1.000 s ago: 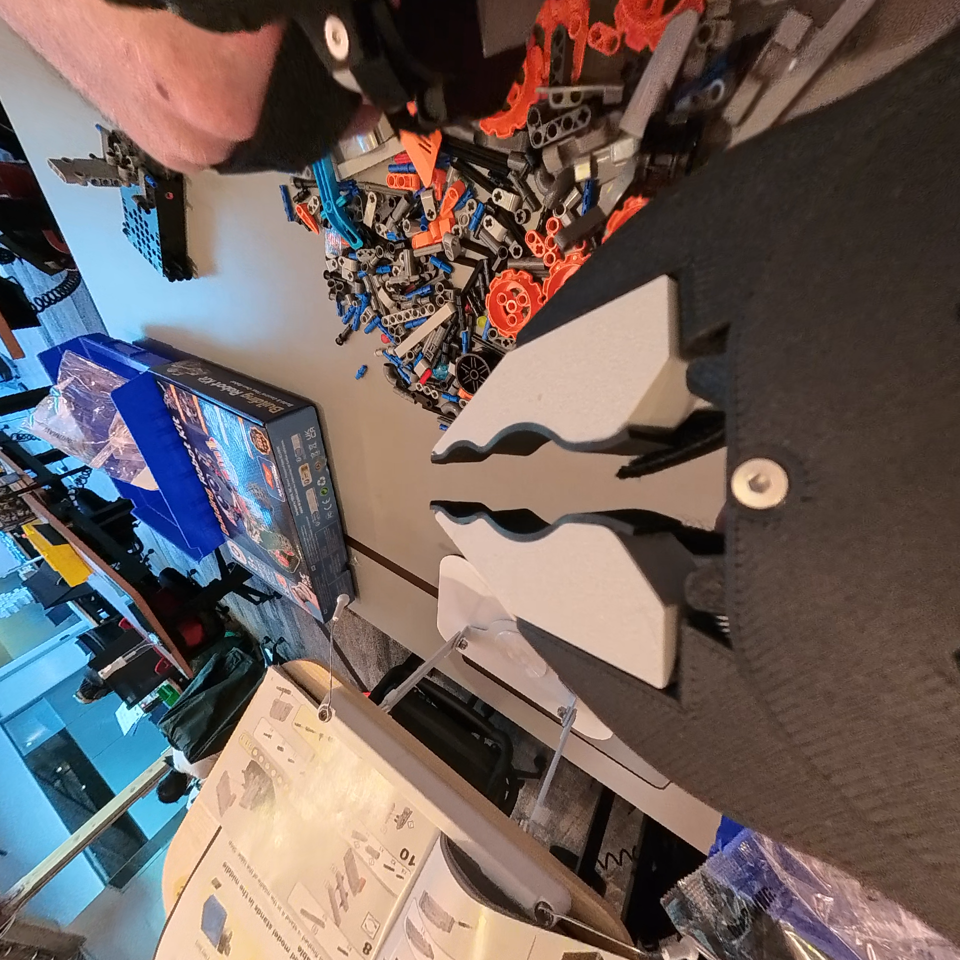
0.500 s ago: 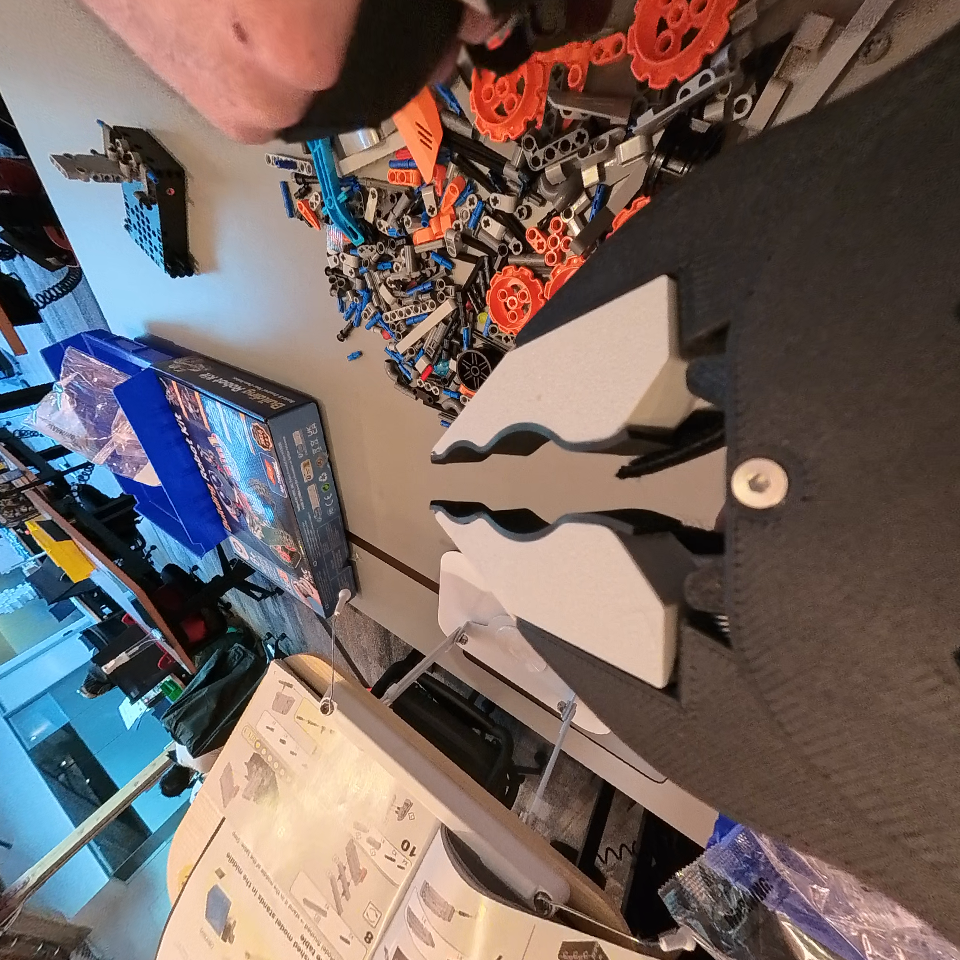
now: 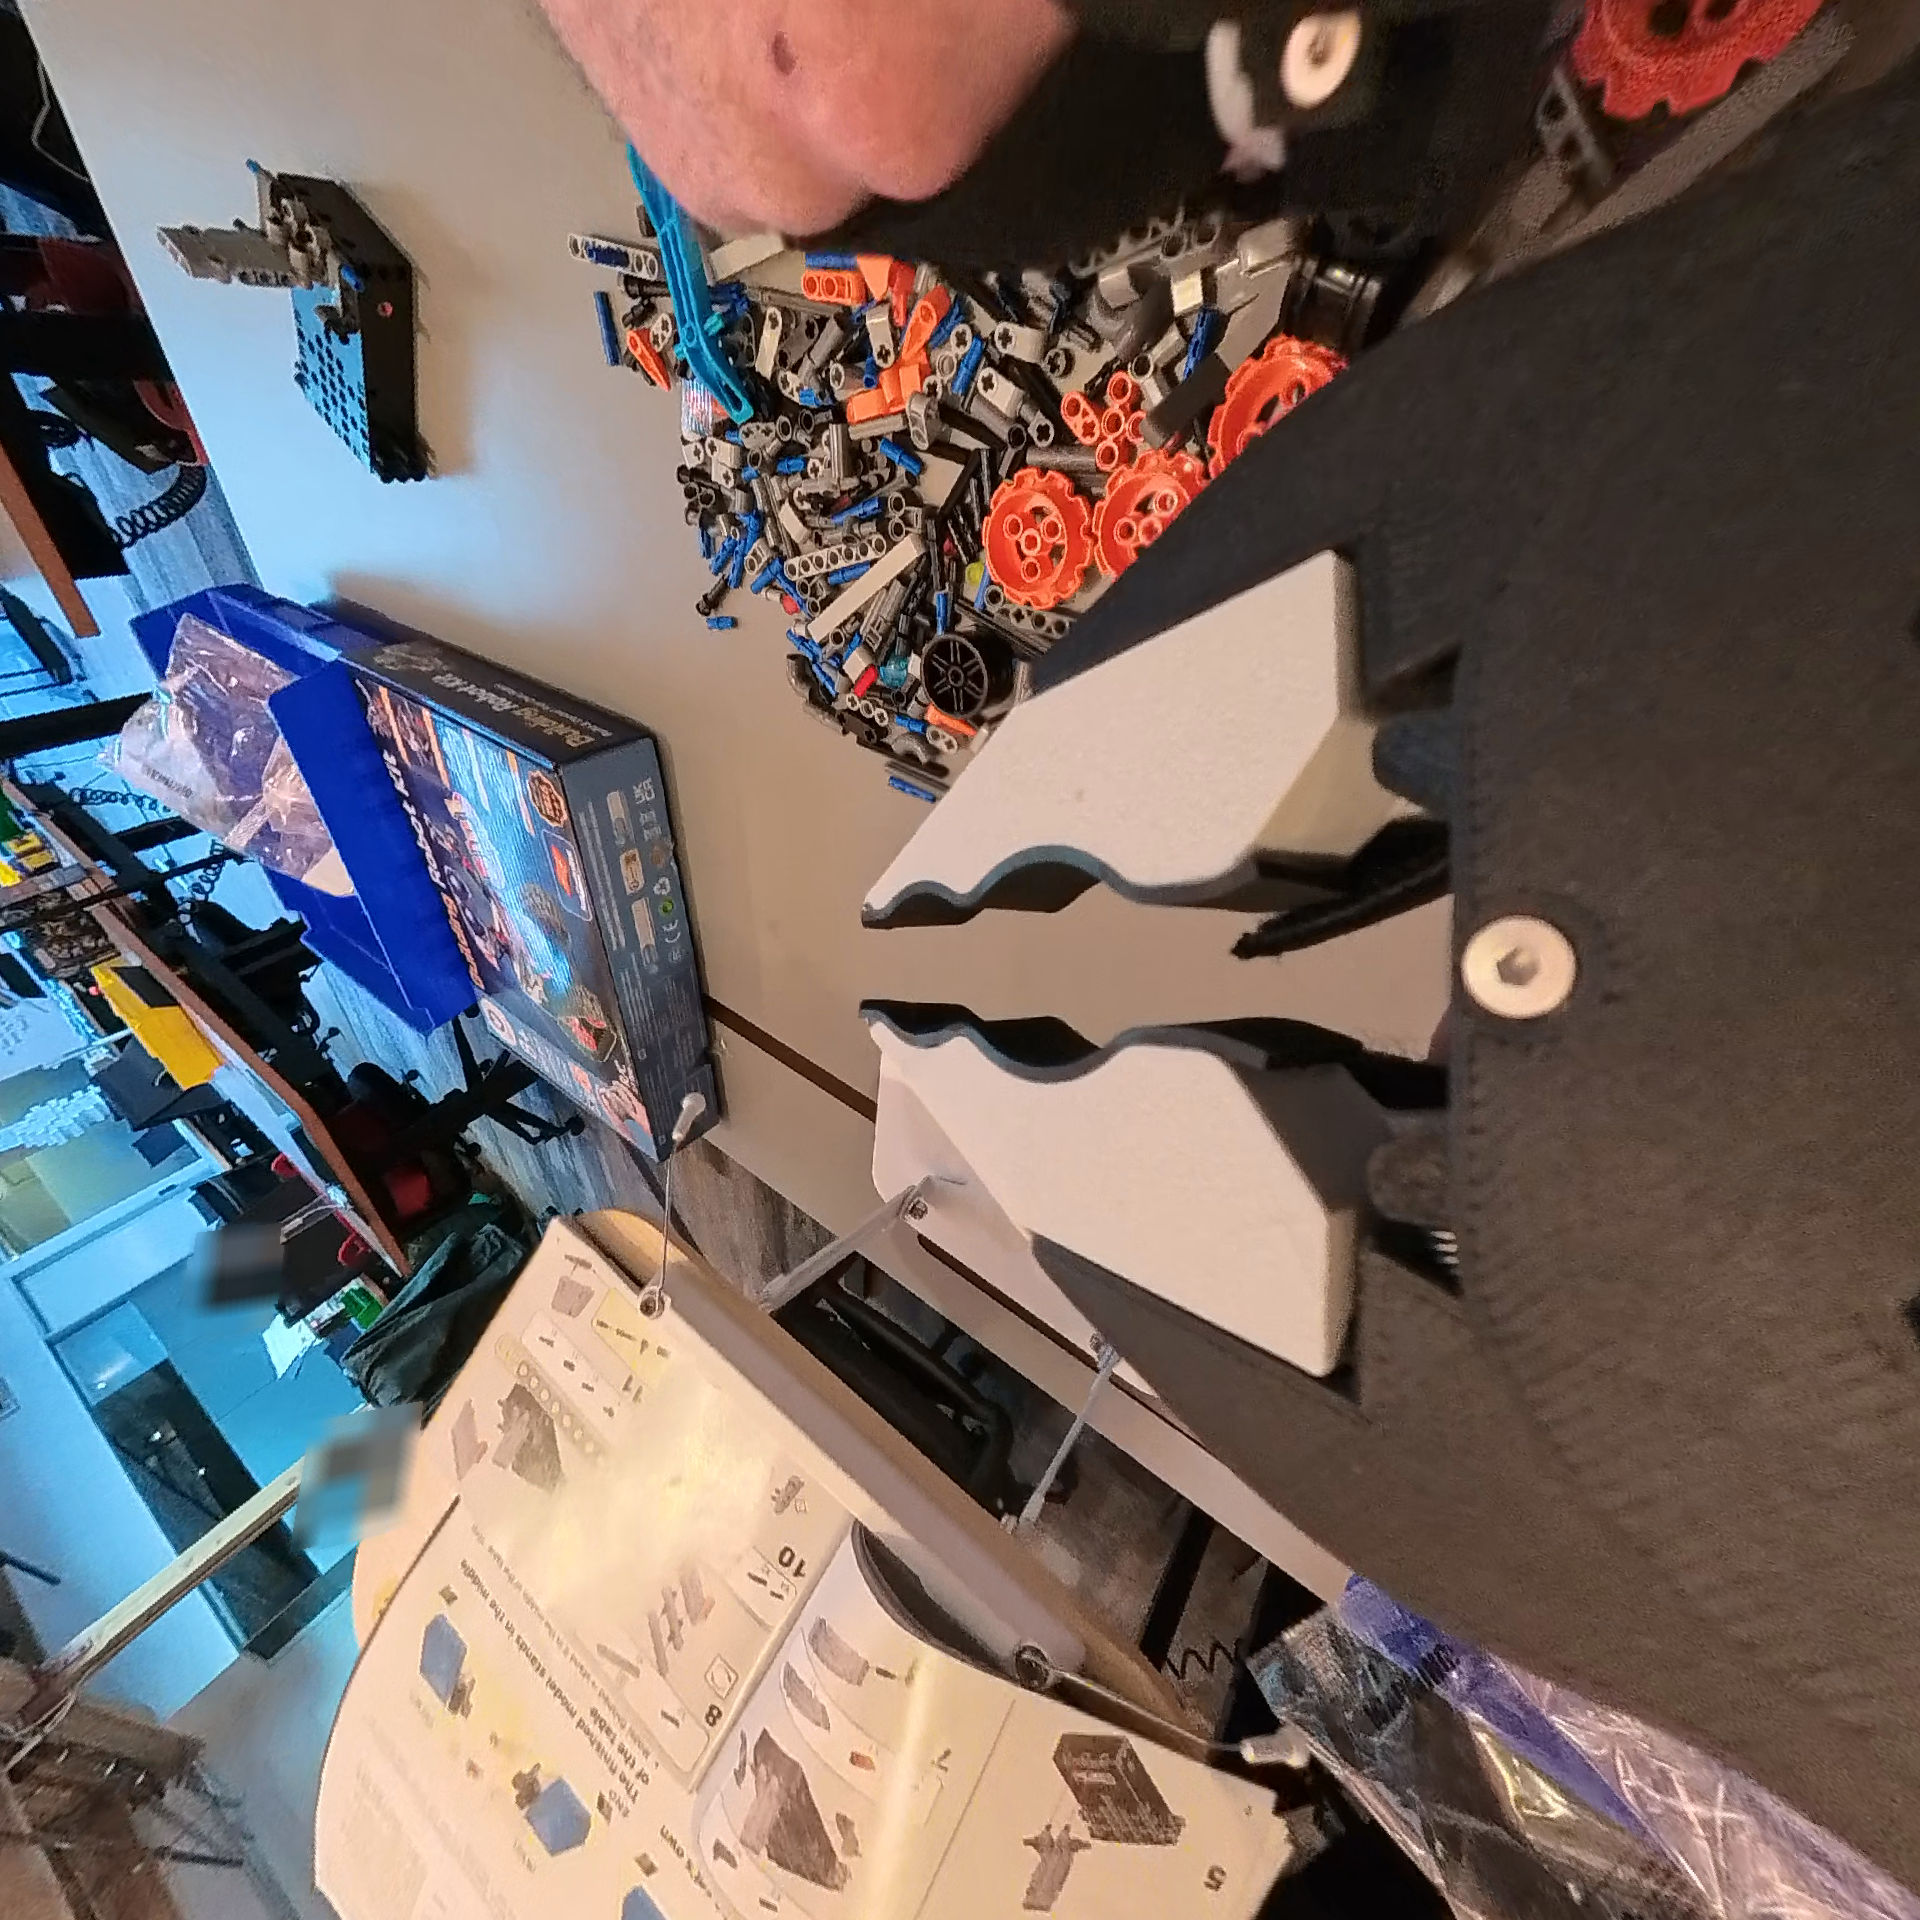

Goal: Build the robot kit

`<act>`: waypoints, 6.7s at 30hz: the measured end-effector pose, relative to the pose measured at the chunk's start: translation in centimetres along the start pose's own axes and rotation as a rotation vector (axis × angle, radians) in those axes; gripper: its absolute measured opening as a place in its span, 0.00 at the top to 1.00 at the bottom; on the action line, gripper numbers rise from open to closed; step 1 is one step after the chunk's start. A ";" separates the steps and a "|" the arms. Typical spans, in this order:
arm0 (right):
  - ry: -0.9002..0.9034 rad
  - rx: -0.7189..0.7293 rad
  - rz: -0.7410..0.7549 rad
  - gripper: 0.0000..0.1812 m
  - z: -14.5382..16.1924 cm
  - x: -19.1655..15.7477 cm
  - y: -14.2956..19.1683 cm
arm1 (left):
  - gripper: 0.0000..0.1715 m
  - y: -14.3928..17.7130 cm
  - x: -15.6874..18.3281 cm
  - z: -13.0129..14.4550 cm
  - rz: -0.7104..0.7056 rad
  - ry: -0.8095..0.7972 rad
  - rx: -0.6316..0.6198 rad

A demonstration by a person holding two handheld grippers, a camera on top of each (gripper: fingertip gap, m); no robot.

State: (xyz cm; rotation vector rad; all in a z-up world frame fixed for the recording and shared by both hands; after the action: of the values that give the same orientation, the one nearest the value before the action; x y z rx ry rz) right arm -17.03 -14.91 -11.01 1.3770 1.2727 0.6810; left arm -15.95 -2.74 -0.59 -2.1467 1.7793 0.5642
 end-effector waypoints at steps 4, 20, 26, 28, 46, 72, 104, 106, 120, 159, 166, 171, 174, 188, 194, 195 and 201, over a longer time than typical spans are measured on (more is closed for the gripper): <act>-0.037 0.002 0.043 0.97 0.8 1.4 0.6 | 0.93 0.4 -0.8 0.3 -0.024 0.021 0.001; -0.158 -0.011 0.271 0.97 22.2 0.3 12.5 | 0.94 0.9 -1.8 0.5 -0.055 0.025 -0.006; 0.125 -0.240 0.180 0.97 32.0 -0.7 10.2 | 0.93 0.2 -1.3 0.9 -0.046 0.024 -0.024; 0.135 -0.240 0.124 0.97 33.0 -0.7 9.3 | 0.93 0.0 -1.3 1.0 -0.045 0.031 -0.027; -0.305 -0.117 0.233 0.97 31.7 5.3 13.2 | 0.94 -0.9 -1.1 1.4 -0.039 0.049 -0.039; -0.592 0.065 0.372 0.97 28.3 7.1 12.6 | 0.93 -1.8 0.8 0.8 0.021 0.029 -0.032; 0.052 -0.144 -0.010 0.97 25.6 -1.2 6.1 | 0.93 -6.2 4.1 0.0 0.112 -0.024 -0.076; 0.049 -0.154 0.011 0.97 25.1 -0.4 6.2 | 0.93 -6.2 4.1 0.0 0.113 -0.027 -0.077; -0.251 0.309 0.262 0.97 29.0 1.4 15.0 | 0.92 -5.9 4.5 -0.9 0.158 -0.040 -0.071; -0.099 0.351 1.097 0.78 39.8 -3.5 12.7 | 0.89 -7.9 6.9 -2.8 0.268 -0.131 -0.172; -0.338 0.822 1.056 0.72 46.1 -1.4 19.0 | 0.89 -5.7 3.4 -4.3 0.185 -0.093 -0.173; -0.383 0.844 0.823 0.80 48.5 0.3 17.8 | 0.90 -5.5 3.2 -4.2 0.151 -0.046 -0.130; -0.404 0.787 0.773 0.89 48.9 1.2 16.7 | 0.90 -5.9 3.7 -2.9 0.148 -0.038 -0.159; -0.327 0.853 0.661 0.97 48.1 3.0 16.5 | 0.90 -7.1 5.3 -0.3 0.186 0.040 -0.161; -0.313 0.839 0.689 0.97 45.6 4.5 16.5 | 0.90 -7.7 6.0 0.2 0.216 0.042 -0.172; -0.346 0.839 0.693 0.97 45.2 4.8 16.5 | 0.90 -7.8 6.1 0.3 0.219 0.041 -0.174; -0.552 0.875 0.718 0.95 42.8 6.0 15.9 | 0.90 -8.1 6.5 0.5 0.237 0.044 -0.178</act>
State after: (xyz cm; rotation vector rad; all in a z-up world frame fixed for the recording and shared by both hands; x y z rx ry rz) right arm 28.59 -20.47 -8.21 2.5809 0.5902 0.1224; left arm -6.98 -6.62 -4.30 -2.0867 2.0962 0.7634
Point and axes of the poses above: each gripper's, where its closed fingertips meet, y back along the fingers, z out of its underside, x = y × z across the jaws, the point moved 8 cm from there along y, back along the fingers, and after that the axes turned 15 degrees about x, right-handed, at the moved point
